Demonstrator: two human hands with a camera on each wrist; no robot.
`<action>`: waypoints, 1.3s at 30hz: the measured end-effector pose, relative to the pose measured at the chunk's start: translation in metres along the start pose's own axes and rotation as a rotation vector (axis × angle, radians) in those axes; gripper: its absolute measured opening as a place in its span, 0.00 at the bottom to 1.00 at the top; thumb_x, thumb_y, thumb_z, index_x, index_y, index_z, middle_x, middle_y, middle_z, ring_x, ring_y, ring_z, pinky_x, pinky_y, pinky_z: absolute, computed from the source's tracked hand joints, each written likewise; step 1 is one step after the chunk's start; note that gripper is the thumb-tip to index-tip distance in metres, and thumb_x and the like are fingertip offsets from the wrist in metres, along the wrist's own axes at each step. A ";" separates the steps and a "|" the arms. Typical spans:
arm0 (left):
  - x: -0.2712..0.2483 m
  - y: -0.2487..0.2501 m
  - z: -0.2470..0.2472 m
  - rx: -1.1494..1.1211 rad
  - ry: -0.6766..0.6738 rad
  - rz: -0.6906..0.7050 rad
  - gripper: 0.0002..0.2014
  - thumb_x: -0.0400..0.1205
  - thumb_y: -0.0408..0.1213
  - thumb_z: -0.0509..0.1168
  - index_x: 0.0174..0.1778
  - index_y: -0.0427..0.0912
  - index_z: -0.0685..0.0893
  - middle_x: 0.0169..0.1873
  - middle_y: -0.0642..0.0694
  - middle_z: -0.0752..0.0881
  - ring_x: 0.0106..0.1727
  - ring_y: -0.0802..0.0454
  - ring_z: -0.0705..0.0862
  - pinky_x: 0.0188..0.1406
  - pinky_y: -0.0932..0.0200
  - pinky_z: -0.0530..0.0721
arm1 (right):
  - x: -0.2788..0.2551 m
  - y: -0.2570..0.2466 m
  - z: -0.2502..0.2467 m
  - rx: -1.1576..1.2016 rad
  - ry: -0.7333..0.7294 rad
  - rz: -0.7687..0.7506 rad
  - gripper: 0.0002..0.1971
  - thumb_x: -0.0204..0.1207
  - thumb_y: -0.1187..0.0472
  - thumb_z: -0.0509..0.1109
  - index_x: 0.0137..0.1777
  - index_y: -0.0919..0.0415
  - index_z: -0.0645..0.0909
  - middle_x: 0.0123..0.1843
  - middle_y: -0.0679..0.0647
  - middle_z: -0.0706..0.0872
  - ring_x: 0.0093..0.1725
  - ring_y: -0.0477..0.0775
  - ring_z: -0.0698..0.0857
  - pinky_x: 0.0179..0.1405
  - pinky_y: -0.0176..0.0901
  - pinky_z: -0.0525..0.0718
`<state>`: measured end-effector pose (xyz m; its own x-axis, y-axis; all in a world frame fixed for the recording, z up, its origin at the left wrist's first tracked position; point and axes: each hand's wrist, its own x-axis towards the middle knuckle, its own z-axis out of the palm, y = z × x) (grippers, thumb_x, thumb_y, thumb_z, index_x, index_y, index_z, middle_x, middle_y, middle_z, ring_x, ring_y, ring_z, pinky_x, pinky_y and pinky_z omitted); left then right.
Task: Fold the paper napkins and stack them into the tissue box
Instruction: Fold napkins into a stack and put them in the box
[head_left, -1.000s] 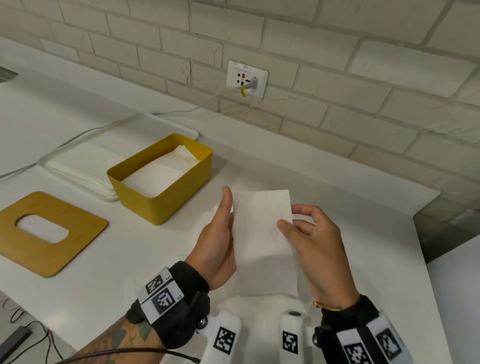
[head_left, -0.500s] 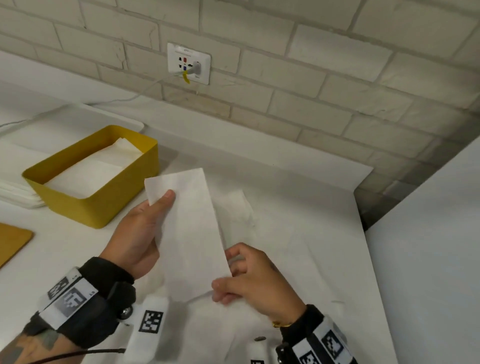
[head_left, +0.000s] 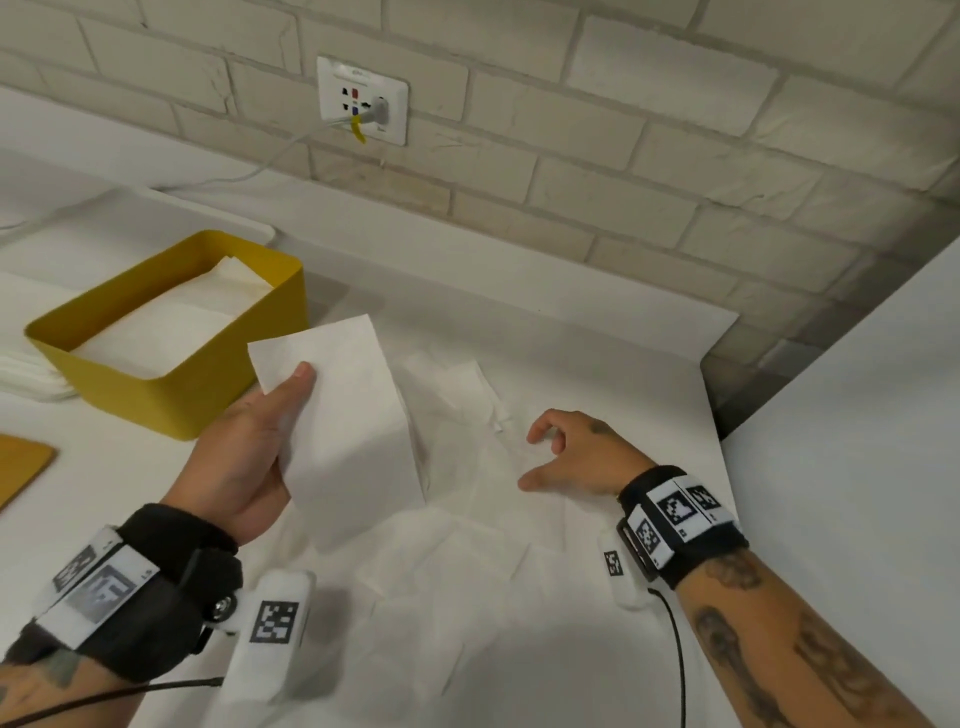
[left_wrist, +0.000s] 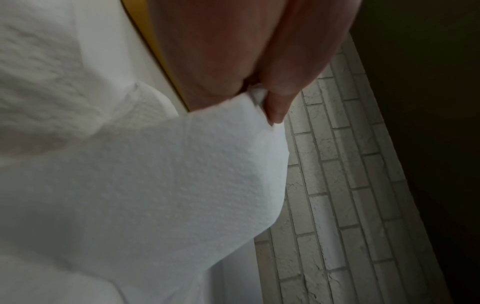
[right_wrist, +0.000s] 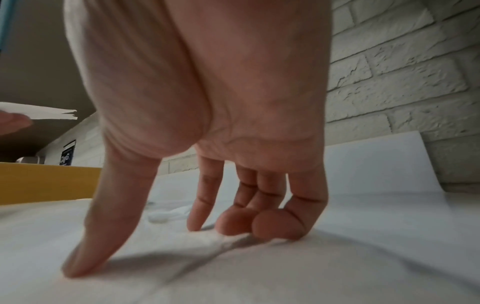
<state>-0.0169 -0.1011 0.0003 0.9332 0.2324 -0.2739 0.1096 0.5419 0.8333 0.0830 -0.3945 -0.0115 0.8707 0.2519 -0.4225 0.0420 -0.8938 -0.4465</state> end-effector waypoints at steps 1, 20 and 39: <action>-0.001 0.001 -0.001 0.003 0.001 -0.001 0.15 0.90 0.44 0.61 0.70 0.45 0.84 0.58 0.46 0.93 0.52 0.50 0.94 0.39 0.56 0.93 | 0.003 0.000 0.003 -0.006 -0.001 -0.006 0.23 0.68 0.48 0.84 0.60 0.46 0.79 0.52 0.41 0.74 0.50 0.38 0.76 0.41 0.33 0.71; 0.000 0.032 0.012 0.114 -0.028 0.175 0.12 0.90 0.46 0.61 0.64 0.47 0.85 0.51 0.49 0.94 0.50 0.52 0.93 0.42 0.58 0.91 | -0.099 -0.069 -0.097 0.467 0.146 -0.566 0.23 0.69 0.66 0.82 0.62 0.45 0.86 0.44 0.59 0.94 0.42 0.56 0.93 0.46 0.46 0.91; -0.016 -0.021 0.041 0.052 -0.192 -0.076 0.15 0.90 0.37 0.62 0.69 0.37 0.85 0.60 0.37 0.92 0.60 0.38 0.91 0.54 0.49 0.92 | -0.042 -0.086 0.012 0.963 0.220 -0.291 0.25 0.65 0.60 0.87 0.61 0.52 0.84 0.54 0.56 0.94 0.55 0.60 0.93 0.60 0.62 0.89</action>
<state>-0.0201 -0.1496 0.0073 0.9692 0.0313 -0.2442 0.1949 0.5080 0.8390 0.0371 -0.3235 0.0354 0.9641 0.2509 -0.0868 -0.0613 -0.1079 -0.9923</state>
